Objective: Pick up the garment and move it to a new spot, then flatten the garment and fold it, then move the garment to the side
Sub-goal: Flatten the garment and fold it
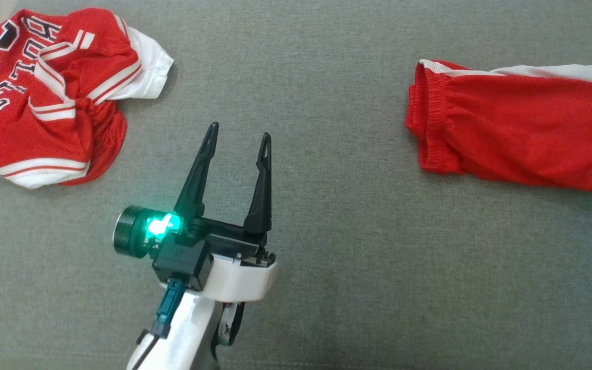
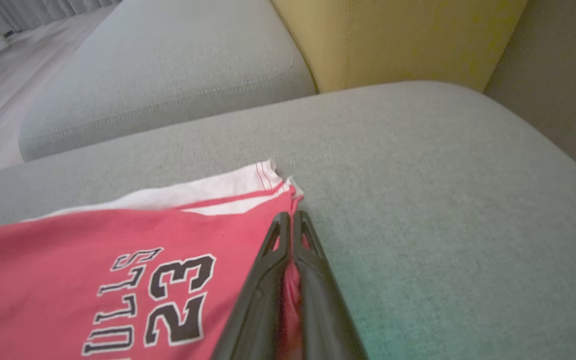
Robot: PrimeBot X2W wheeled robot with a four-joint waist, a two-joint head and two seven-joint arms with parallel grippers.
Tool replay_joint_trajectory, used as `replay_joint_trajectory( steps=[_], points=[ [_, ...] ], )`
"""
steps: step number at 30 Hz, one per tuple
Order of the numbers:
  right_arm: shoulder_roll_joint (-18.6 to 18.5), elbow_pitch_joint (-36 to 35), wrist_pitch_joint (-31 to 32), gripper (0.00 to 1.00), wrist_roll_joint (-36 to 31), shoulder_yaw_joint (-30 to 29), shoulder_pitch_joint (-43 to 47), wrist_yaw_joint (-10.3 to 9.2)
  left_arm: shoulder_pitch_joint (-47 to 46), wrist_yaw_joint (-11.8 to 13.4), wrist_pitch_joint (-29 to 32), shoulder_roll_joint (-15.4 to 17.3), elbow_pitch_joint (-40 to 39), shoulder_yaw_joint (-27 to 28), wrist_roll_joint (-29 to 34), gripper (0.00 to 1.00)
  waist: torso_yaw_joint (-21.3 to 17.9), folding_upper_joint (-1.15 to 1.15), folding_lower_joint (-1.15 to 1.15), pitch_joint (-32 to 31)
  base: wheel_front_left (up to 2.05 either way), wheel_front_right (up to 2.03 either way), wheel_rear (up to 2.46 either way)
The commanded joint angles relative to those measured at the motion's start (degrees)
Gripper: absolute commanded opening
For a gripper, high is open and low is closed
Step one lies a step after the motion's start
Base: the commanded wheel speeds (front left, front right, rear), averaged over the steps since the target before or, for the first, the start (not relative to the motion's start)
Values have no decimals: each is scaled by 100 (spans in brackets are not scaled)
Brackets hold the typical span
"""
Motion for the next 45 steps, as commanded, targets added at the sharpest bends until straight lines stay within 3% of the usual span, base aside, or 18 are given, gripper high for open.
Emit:
replay_joint_trajectory(
  steps=[1,10,15,19,20,21,26,34,39,45],
  points=[
    [-299,-269,-104,0,19,-30,16,-4,-50,-16,-28,1,-142,226,66,100,-36,0,0,-12,0,0,0],
    [68,-2083,-205,0,-367,214,-206,-4,51,-143,-28,-41,-3,254,96,100,78,0,0,-225,0,0,0],
    [524,-3294,255,0,-715,913,-224,-4,91,-172,-28,-60,30,263,79,100,254,0,0,-295,0,0,0],
    [794,-3781,833,0,-936,1757,-63,-4,105,-188,-28,-73,36,262,41,100,405,0,0,-267,0,0,0],
    [842,-3823,924,35,-973,1912,-29,-4,105,-191,-28,-75,31,264,31,100,440,0,0,-252,0,0,0],
    [918,-3841,990,100,-978,2022,16,-4,107,-190,-28,-77,27,269,22,100,469,0,0,-245,0,0,0],
    [1183,-4045,706,100,-1063,2002,274,-4,156,-156,-28,-85,-1,305,-6,100,539,0,0,-262,0,0,0],
    [1550,-4160,-357,100,-1478,732,1176,-4,398,-171,-28,-88,64,420,-96,100,394,0,0,-657,0,0,0],
    [2110,-3996,-1377,100,-1887,-85,1981,-4,722,-208,-28,-89,238,535,-190,100,221,0,0,-1153,0,0,0],
    [2699,-3540,-1631,100,-2406,-384,2766,-4,1193,-269,-28,-90,477,764,-267,100,62,0,0,-1684,0,0,0]
  ],
)
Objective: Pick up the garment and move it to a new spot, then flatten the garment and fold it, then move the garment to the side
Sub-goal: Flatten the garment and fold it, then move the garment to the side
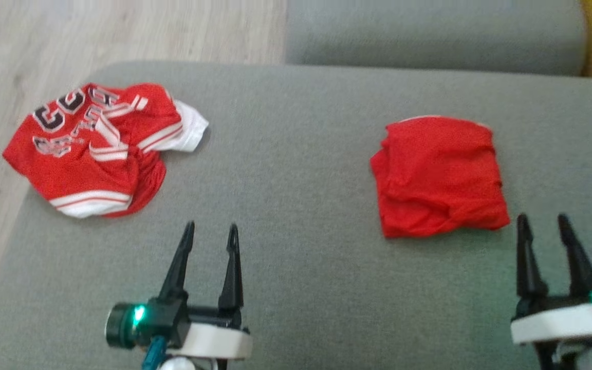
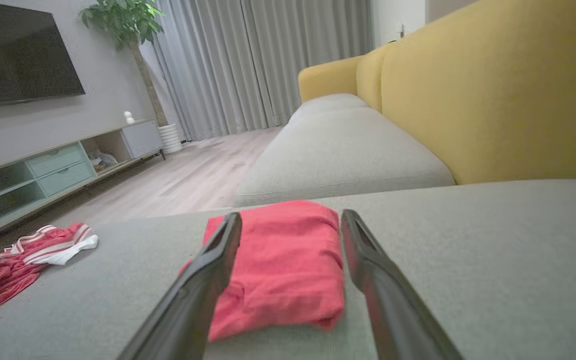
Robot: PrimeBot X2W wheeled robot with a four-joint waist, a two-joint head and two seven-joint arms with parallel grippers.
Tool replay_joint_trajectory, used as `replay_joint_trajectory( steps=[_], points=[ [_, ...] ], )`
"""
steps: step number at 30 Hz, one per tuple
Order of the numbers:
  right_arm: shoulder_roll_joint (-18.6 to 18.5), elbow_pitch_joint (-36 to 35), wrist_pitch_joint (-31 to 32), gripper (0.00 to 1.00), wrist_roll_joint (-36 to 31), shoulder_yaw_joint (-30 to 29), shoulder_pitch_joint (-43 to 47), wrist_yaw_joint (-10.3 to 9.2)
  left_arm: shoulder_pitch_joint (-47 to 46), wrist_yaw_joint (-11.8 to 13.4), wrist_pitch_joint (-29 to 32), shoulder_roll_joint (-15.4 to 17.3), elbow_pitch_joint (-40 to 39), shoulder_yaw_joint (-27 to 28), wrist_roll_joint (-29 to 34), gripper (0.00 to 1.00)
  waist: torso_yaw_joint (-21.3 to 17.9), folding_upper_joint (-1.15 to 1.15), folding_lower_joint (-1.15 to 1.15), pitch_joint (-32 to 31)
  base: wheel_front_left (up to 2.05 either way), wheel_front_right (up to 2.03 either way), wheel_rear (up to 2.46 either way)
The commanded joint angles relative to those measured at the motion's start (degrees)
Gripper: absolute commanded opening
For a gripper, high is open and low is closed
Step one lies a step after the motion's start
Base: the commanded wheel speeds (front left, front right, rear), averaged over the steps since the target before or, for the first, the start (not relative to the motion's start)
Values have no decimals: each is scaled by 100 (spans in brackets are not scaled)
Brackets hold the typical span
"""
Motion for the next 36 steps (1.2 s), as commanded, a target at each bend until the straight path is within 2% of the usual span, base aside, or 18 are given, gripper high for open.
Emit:
replay_joint_trajectory(
  steps=[1,13,36],
  points=[
    [22,-166,-70,100,-109,77,-44,-4,-31,-12,-29,-13,-110,258,-25,100,-142,0,1,-294,0,0,0],
    [329,-166,-76,100,-450,40,515,-4,412,-150,-29,-13,153,499,-2,100,-182,0,1,-629,0,0,0],
    [363,-40,-76,100,-581,92,492,-4,306,-133,-29,-14,175,642,66,100,-280,0,1,-577,0,0,0]
  ],
)
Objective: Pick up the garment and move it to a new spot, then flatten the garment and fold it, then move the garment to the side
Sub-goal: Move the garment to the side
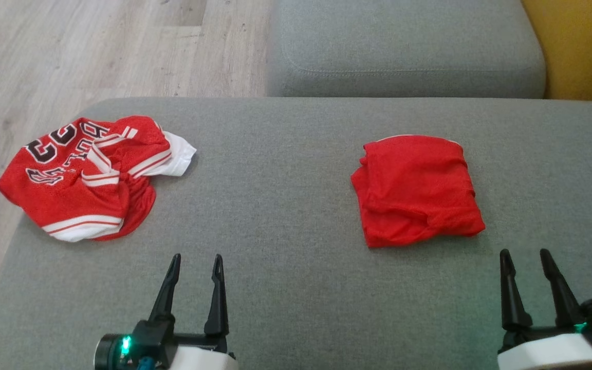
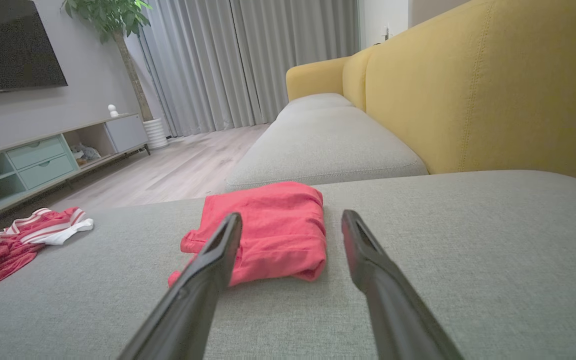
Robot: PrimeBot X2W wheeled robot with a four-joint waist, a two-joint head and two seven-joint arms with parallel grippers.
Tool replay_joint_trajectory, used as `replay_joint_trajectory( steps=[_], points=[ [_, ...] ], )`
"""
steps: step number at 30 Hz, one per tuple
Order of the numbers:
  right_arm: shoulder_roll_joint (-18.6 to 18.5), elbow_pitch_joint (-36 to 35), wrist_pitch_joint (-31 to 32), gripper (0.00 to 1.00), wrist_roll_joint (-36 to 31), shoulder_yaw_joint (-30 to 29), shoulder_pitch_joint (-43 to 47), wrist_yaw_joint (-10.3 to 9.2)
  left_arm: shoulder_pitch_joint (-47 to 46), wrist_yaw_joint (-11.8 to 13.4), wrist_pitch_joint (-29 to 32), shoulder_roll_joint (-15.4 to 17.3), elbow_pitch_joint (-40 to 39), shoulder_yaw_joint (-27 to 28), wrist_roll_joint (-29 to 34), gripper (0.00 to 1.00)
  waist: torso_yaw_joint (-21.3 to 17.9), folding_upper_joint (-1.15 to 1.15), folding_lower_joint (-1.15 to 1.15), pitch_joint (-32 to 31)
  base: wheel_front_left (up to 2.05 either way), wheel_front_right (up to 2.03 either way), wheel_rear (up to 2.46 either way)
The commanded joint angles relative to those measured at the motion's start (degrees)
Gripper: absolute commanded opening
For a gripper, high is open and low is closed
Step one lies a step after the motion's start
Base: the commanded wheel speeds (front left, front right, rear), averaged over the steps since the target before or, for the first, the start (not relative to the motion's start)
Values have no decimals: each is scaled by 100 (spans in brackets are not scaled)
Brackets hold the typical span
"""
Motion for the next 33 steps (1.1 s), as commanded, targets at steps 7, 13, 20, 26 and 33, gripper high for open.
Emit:
replay_joint_trajectory(
  steps=[7,13,20,26,33],
  points=[
    [-125,19,-62,100,40,263,-419,-4,-397,75,-29,-16,-273,204,28,100,-53,0,0,297,0,0,0],
    [-432,846,-47,100,369,345,-1371,-4,-687,148,-29,-16,-401,57,78,100,-72,0,0,878,0,0,0],
    [-961,2126,900,100,1206,515,-2975,-4,-1148,266,-29,-16,-510,-103,-32,100,70,0,0,1524,0,0,0],
    [-1272,2604,1508,89,1914,1098,-3485,-4,-1348,352,-29,-16,-482,-200,-71,100,225,0,0,1717,0,0,0],
    [-1689,2601,1467,0,2538,1642,-3626,-4,-1346,463,-29,-16,-549,-132,-67,100,100,0,0,1853,0,0,0]
  ],
)
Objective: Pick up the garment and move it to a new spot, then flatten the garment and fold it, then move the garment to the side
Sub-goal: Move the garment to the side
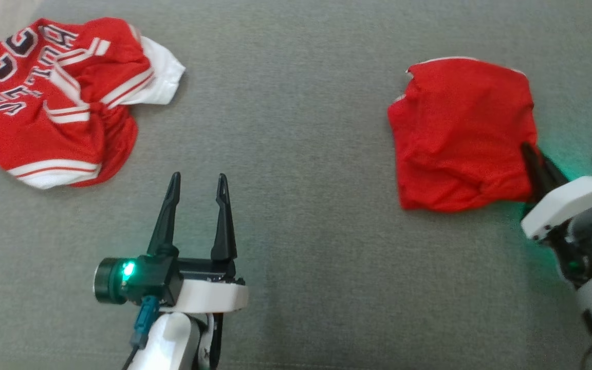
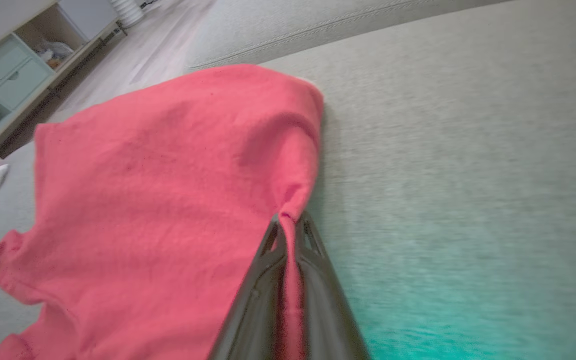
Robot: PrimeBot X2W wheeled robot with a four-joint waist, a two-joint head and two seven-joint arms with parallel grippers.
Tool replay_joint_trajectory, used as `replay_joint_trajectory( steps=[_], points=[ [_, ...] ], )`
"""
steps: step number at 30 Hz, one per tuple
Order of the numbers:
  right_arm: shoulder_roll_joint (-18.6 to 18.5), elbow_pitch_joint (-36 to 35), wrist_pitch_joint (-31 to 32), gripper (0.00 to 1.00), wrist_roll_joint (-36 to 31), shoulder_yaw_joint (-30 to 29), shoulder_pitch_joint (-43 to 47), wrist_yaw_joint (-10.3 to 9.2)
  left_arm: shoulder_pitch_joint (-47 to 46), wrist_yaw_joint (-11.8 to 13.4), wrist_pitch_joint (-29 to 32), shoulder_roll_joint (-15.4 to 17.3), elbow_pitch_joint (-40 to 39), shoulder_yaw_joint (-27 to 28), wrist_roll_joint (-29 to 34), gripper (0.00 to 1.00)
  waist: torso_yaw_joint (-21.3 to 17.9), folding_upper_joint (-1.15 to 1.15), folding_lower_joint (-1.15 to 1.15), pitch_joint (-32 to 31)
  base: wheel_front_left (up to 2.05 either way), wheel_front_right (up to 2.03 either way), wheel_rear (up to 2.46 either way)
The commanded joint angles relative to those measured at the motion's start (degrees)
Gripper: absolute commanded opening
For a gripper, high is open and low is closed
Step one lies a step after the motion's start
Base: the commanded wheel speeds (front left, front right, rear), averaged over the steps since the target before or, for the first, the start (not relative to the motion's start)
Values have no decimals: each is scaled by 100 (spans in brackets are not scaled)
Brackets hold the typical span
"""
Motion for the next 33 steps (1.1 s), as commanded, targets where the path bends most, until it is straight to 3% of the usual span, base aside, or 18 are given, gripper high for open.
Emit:
replay_joint_trajectory(
  steps=[1,9,15,19,20,21,26,33],
  points=[
    [-300,-141,-122,0,44,137,-210,-4,-150,33,-29,-4,-220,178,9,100,-133,0,0,102,0,0,0],
    [-1331,-34,-166,0,-142,295,-530,-4,-388,-34,-29,-4,-307,292,220,100,-639,0,0,645,0,0,0],
    [-2323,183,-284,0,-343,53,-678,-4,-771,-145,-29,-4,-303,318,387,100,-949,0,0,1128,0,0,0],
    [-2757,369,-506,4,-593,-289,-777,-4,-967,-174,-29,-4,-274,270,408,100,-1055,0,0,1266,0,0,0],
    [-2811,408,-565,76,-682,-377,-800,-4,-1001,-170,-29,-4,-263,254,396,100,-1061,0,0,1256,0,0,0],
    [-2830,432,-608,100,-775,-444,-815,-4,-1022,-164,-29,-4,-253,241,377,100,-1061,0,0,1226,0,0,0],
    [-2496,404,-872,100,-1280,-724,-717,-4,-957,-141,-29,-4,-136,184,233,100,-971,0,0,778,0,0,0],
    [-1054,-107,-1339,100,-1750,-848,126,-4,-414,-121,-29,-4,153,143,-106,100,-718,0,0,-361,0,0,0]
  ],
)
